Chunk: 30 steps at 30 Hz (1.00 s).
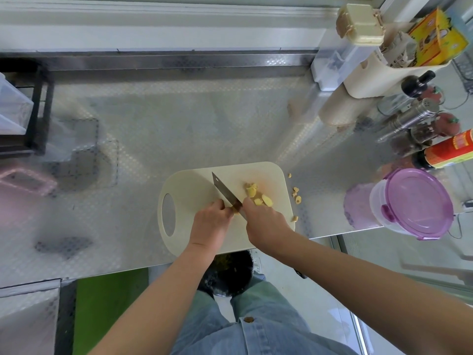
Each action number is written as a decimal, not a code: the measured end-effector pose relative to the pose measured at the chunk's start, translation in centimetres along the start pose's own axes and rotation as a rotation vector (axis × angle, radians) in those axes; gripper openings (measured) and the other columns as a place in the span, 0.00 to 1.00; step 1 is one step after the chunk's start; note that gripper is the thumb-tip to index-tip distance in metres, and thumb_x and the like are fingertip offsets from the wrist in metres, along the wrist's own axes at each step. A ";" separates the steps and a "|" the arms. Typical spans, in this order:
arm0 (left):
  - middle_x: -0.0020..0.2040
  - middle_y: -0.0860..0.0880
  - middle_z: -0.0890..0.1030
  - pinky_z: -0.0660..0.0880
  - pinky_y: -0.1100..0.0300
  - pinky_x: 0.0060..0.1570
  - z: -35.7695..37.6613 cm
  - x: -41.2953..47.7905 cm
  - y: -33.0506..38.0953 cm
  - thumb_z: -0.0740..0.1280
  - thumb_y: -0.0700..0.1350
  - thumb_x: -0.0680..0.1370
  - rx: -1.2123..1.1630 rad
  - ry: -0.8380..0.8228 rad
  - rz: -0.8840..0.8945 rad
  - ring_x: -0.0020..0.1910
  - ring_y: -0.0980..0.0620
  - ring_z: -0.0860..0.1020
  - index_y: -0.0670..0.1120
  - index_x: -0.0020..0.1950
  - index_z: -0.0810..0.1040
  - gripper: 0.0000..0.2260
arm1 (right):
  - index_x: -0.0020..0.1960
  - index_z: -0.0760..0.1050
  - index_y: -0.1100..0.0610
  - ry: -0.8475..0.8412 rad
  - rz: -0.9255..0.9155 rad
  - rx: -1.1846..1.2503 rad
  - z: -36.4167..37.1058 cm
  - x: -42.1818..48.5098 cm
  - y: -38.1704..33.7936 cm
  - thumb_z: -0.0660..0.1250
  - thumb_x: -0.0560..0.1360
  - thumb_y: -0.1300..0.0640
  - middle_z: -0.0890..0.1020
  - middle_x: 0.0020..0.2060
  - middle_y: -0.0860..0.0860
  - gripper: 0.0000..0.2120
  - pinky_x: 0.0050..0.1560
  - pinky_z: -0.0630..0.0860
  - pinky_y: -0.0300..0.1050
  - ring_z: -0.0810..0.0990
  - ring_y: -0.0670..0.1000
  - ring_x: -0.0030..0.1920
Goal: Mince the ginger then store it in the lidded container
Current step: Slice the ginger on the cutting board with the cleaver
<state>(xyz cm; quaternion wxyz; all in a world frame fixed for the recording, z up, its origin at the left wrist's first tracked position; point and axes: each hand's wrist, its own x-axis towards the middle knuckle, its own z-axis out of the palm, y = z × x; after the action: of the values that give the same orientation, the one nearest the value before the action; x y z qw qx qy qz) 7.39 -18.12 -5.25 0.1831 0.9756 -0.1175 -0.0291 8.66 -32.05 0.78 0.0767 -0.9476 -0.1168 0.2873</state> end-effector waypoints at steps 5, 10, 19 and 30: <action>0.27 0.47 0.72 0.62 0.63 0.19 -0.1 0.2 0.2 0.81 0.33 0.54 -0.014 0.013 -0.001 0.21 0.46 0.71 0.46 0.30 0.79 0.15 | 0.57 0.62 0.56 -0.020 0.005 0.027 0.3 0.7 0.0 0.55 0.76 0.67 0.77 0.44 0.55 0.12 0.39 0.72 0.50 0.73 0.56 0.39; 0.28 0.47 0.73 0.64 0.62 0.18 0.2 0.1 -0.1 0.81 0.34 0.56 -0.022 -0.007 -0.010 0.23 0.45 0.72 0.46 0.31 0.79 0.14 | 0.57 0.61 0.57 0.006 -0.016 0.043 0.9 1.5 -0.3 0.55 0.77 0.66 0.76 0.42 0.56 0.10 0.38 0.69 0.49 0.71 0.57 0.38; 0.27 0.47 0.72 0.65 0.62 0.18 0.3 -0.1 -0.4 0.80 0.34 0.59 -0.056 0.030 -0.003 0.24 0.46 0.71 0.45 0.30 0.79 0.12 | 0.59 0.62 0.59 0.076 -0.025 0.112 0.9 3.1 -0.2 0.56 0.80 0.61 0.78 0.44 0.58 0.09 0.37 0.71 0.51 0.79 0.62 0.43; 0.27 0.48 0.72 0.66 0.61 0.19 0.3 -0.3 -0.3 0.79 0.33 0.59 -0.089 0.015 -0.033 0.24 0.46 0.71 0.45 0.30 0.79 0.12 | 0.63 0.62 0.58 0.077 -0.106 0.117 -1.2 1.5 1.0 0.55 0.81 0.55 0.74 0.42 0.56 0.12 0.37 0.65 0.48 0.71 0.57 0.39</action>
<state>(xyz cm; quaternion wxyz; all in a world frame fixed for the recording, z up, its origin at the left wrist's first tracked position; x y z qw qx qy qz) 7.16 -17.83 -5.60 0.2265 0.9685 -0.0987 -0.0298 10.73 -32.66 0.77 0.1512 -0.9443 -0.1467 0.2527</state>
